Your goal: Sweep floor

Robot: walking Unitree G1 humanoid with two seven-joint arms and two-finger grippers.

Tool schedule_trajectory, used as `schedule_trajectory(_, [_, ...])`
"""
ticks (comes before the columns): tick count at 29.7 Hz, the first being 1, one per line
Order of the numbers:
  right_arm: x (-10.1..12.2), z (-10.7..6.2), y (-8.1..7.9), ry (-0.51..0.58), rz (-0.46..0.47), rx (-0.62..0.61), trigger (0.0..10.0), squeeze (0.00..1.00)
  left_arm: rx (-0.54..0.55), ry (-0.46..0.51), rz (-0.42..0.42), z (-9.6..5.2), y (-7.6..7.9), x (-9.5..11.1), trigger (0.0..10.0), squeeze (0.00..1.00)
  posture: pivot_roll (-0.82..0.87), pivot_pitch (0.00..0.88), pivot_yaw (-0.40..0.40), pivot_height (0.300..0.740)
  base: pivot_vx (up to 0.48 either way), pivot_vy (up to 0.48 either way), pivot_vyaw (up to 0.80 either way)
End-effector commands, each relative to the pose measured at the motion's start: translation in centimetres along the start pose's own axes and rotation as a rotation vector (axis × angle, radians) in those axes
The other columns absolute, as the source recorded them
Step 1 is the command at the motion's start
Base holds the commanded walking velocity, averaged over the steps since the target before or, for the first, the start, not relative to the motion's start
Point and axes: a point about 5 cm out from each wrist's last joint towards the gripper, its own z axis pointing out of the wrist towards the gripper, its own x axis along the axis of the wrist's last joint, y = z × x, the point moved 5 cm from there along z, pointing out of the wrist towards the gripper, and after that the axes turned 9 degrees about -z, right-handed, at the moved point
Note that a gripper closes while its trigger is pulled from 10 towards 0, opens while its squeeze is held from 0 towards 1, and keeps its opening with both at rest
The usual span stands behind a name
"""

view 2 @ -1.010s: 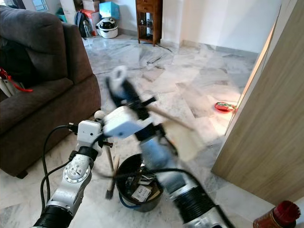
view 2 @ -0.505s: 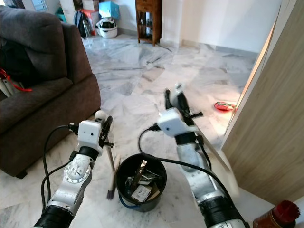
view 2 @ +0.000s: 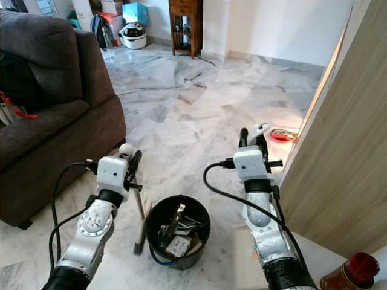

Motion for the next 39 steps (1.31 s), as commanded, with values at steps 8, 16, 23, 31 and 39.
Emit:
schedule_trajectory(8, [-0.31,0.09,0.4,0.002,0.053,0.003,10.0,0.0,0.034,0.052,0.032,-0.29,-1.43,1.38,10.0,0.0,-0.02,0.0,0.028,0.74,0.0,0.0,0.0])
schedule_trajectory(16, [-0.48,0.09,0.43,0.001,0.071,0.01,10.0,0.0,0.039,0.038,0.026,-0.37,-1.35,1.03,10.0,0.0,-0.02,0.0,0.024,0.74,0.0,0.0,0.0])
schedule_trajectory(23, [-0.44,0.14,0.43,0.003,0.075,0.015,10.0,0.0,0.036,0.042,0.021,-0.32,-1.18,1.1,10.0,0.0,-0.02,0.0,0.023,0.74,0.0,0.0,0.0])
schedule_trajectory(31, [-0.36,0.22,0.29,0.007,0.08,0.021,10.0,0.0,0.03,0.047,0.019,-0.24,-0.94,1.17,10.0,0.0,-0.02,0.0,0.021,0.74,0.0,0.0,0.0])
schedule_trajectory(39, [-0.45,0.18,0.5,0.006,0.075,0.018,10.0,0.0,0.014,0.049,0.017,-0.22,-0.68,1.14,10.0,0.0,-0.03,0.0,0.022,0.74,-0.129,0.0,0.0])
